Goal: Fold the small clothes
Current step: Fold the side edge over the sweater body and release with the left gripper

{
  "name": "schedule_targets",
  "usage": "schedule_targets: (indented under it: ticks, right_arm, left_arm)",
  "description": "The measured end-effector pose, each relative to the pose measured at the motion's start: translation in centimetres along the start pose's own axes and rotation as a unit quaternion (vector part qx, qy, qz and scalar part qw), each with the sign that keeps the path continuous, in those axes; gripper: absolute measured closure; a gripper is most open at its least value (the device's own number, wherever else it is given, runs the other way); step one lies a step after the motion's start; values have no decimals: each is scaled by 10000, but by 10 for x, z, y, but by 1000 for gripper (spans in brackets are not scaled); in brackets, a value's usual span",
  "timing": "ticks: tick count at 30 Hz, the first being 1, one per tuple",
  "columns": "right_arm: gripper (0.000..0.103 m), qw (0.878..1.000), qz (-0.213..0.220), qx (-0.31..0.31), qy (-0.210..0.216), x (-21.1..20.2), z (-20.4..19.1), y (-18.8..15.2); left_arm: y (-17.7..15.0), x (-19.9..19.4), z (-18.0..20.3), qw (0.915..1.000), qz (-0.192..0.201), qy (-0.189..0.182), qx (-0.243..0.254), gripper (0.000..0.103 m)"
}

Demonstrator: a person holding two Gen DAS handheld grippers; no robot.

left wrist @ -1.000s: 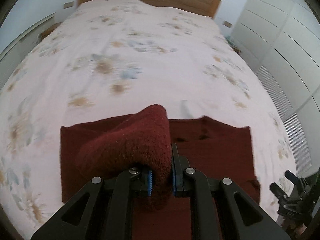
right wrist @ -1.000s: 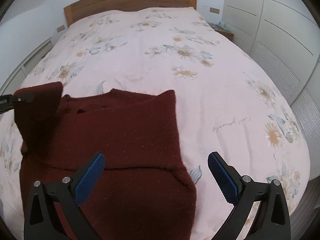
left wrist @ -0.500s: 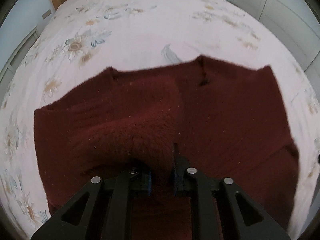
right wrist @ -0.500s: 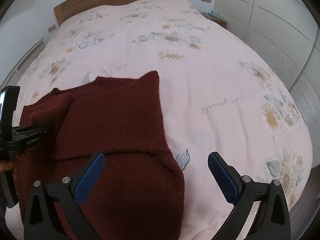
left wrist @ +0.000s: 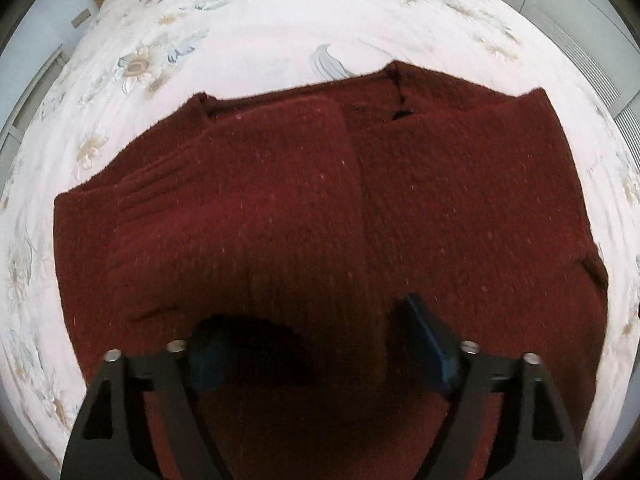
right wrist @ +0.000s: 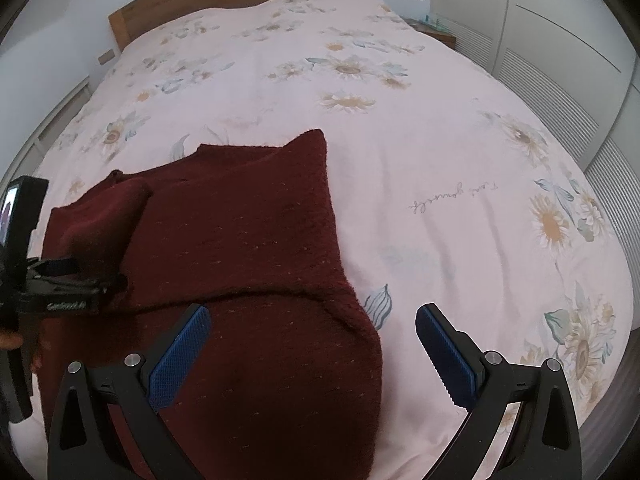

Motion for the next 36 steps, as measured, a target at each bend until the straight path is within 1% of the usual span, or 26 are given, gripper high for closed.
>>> schedule_targets:
  ticks: [1, 2, 5, 9, 11, 15, 16, 18, 19, 21, 22, 24, 26, 29, 33, 35, 36]
  right_arm:
    - [1, 10000, 1, 1, 1, -1, 0, -1]
    - [1, 10000, 1, 3, -1, -1, 0, -1]
    - [1, 10000, -7, 15, 9, -1, 0, -1]
    - [1, 10000, -29, -23, 50, -2, -6, -4]
    - [1, 9999, -38, -75, 58, -3, -10, -4]
    - [1, 9999, -9, -143, 77, -5, -17, -1]
    - [1, 9998, 3, -161, 81, -6, -19, 0]
    - [1, 9997, 18, -205, 89, -8, -23, 1]
    - [1, 9997, 21, -226, 93, -8, -25, 2]
    - [1, 9996, 20, -273, 103, -8, -30, 4]
    - [1, 9995, 16, -294, 106, -8, -32, 4]
    - [1, 9993, 3, -346, 107, -7, -38, 5]
    - [1, 9991, -11, -393, 159, -7, -45, 5]
    - [1, 9986, -58, -507, 147, -5, -54, 3]
    - [1, 9981, -132, -592, 106, -3, -61, 0]
    - [1, 9980, -167, -609, 92, -1, -63, -1]
    - [1, 9979, -185, -613, 84, -1, -64, -2]
  left_arm:
    - [-2, -2, -1, 10000, -20, -31, 22, 6]
    - [-4, -4, -2, 10000, -4, -46, 60, 2]
    - [-9, -13, -8, 9997, 93, 45, 238, 2]
    - [-22, -21, -24, 9994, 18, -72, 324, 2]
    - [-27, -25, -38, 9996, -24, -116, 242, 2]
    - [-28, -38, -70, 9999, 96, 30, 134, 2]
    - [-28, -42, -72, 9999, 128, 47, 77, 2]
    - [-25, -52, -93, 9995, 294, 69, -74, 1]
    - [-24, -57, -96, 9992, 361, 141, -108, 1]
    - [-25, -65, -117, 9980, 530, 297, -179, 1]
    - [-25, -66, -125, 9978, 535, 338, -213, 1]
    - [-28, -63, -144, 9976, 467, 403, -327, 1]
    - [-30, -58, -156, 9968, 485, 495, -410, 1]
    - [-34, -43, -170, 9963, 388, 621, -455, 1]
    - [-40, -23, -183, 9960, 260, 675, -531, 1]
    - [-40, -10, -190, 9939, 164, 870, -663, 1]
    - [-41, -4, -192, 9933, 114, 909, -706, 2]
Point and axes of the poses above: each gripper's, at about its wrist camera, not at the fingertips, and x roughly the way its jaws point, z to its right, y to its top, the point moved 9 cm from there along x, roughly the way its jaws point, and after that the axes turned 9 degrees about -x, right-handed, at the moved point
